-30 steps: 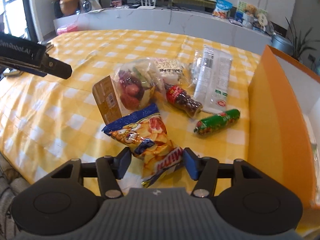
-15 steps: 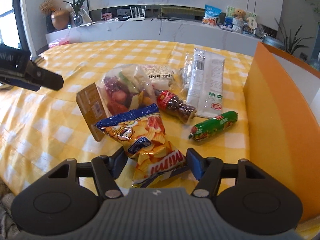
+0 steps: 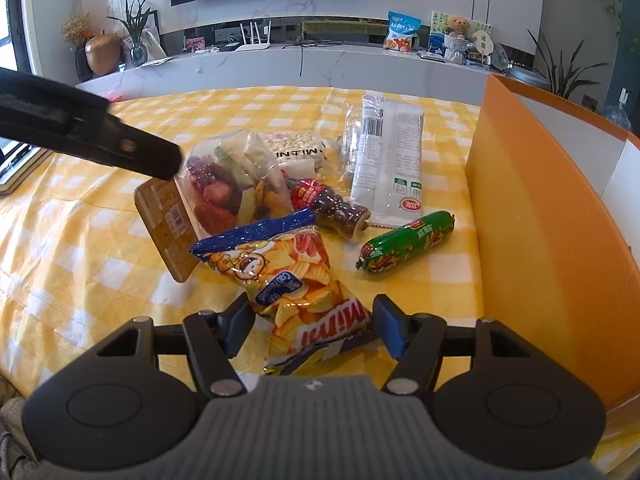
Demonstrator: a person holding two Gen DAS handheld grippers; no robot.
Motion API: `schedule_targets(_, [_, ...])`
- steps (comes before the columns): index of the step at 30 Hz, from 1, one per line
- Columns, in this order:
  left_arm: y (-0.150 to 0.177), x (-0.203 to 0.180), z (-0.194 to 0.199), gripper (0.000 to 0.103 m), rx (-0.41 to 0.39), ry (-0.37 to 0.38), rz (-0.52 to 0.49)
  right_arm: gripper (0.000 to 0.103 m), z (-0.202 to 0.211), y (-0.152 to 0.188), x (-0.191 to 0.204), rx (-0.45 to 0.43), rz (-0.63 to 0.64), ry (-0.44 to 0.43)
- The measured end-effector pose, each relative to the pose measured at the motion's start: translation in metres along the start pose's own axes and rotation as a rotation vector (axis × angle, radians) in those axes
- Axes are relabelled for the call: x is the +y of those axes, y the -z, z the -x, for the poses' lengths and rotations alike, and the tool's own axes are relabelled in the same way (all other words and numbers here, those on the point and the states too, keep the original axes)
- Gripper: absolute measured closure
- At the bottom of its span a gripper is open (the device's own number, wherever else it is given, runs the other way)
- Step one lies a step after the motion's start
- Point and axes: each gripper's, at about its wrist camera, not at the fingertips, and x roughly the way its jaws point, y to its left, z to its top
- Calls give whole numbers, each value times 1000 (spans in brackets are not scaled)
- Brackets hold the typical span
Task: Organize snacks
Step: 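Grasp the clear fruit snack bag with the left gripper while the right holds the chips bag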
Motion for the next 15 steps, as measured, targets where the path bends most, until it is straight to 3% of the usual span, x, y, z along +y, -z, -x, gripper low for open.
schedule_targets(6, [-20, 0, -45, 11, 130, 26, -15, 39, -2, -2, -5, 1, -30, -15])
schedule_targets(9, [-27, 6, -74, 4, 203, 45, 52, 39, -3, -2, -6, 7, -25, -20])
schedule_targets(15, [-28, 4, -102, 4, 252, 76, 104, 38, -6, -3, -7, 7, -29, -28])
